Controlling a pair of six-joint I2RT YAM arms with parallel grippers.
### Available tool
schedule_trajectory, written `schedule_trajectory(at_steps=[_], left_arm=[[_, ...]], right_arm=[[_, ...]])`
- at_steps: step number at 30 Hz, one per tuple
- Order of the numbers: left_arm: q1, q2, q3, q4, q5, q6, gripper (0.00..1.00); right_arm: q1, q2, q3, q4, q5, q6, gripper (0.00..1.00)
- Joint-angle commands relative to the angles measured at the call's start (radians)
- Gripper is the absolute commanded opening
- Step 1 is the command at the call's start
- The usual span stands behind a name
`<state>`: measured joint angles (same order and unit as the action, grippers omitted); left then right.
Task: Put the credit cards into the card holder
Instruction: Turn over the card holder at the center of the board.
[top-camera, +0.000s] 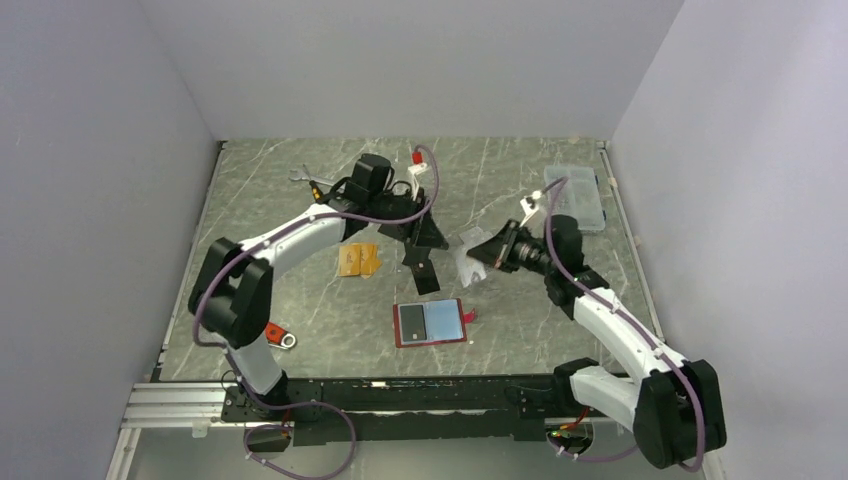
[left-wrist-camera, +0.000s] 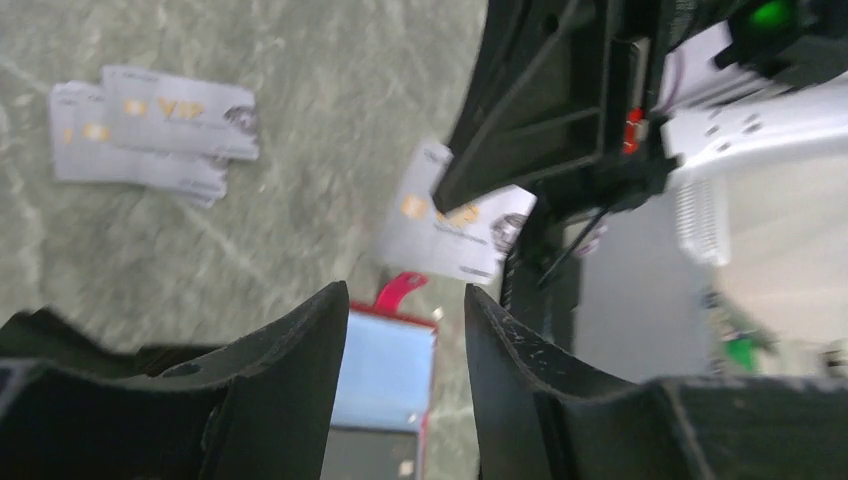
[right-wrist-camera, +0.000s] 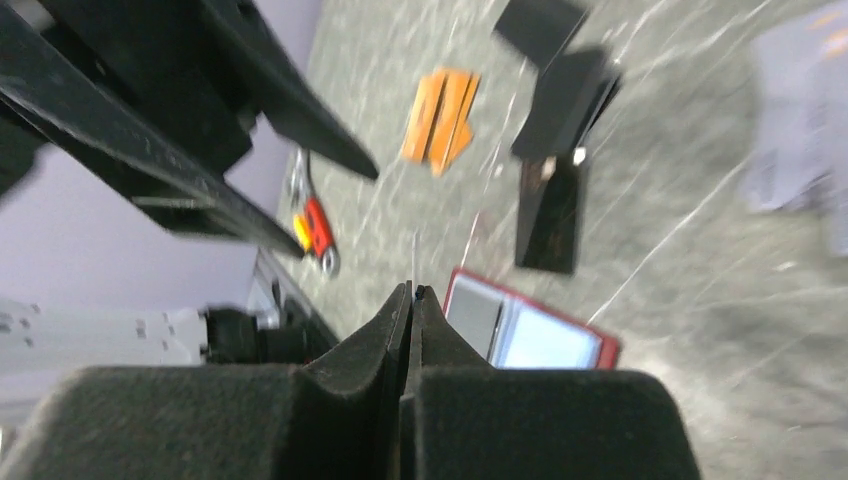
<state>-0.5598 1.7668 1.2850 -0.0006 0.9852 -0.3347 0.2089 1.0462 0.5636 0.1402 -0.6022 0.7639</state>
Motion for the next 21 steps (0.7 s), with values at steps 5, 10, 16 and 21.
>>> schedule_trajectory(at_steps=[5,10,16,21], left_arm=[[-0.025,-0.121,-0.13,-0.571,-0.29,0.718,0.5],[-0.068,-0.137,-0.208,-0.601,-0.429,0.811,0.46],[-0.116,-0.154,-0.275,-0.552,-0.514,0.839,0.45],[-0.142,-0.18,-0.341,-0.483,-0.565,0.86,0.46]], right_arm=[[0.223,-0.096,-0.13,-0.127,0.111,-0.022,0.0],[0.256,-0.141,-0.208,-0.199,0.15,-0.014,0.0],[0.256,-0.16,-0.279,-0.197,0.154,-0.007,0.0],[0.256,-0.146,-0.299,-0.196,0.17,-0.018,0.0]])
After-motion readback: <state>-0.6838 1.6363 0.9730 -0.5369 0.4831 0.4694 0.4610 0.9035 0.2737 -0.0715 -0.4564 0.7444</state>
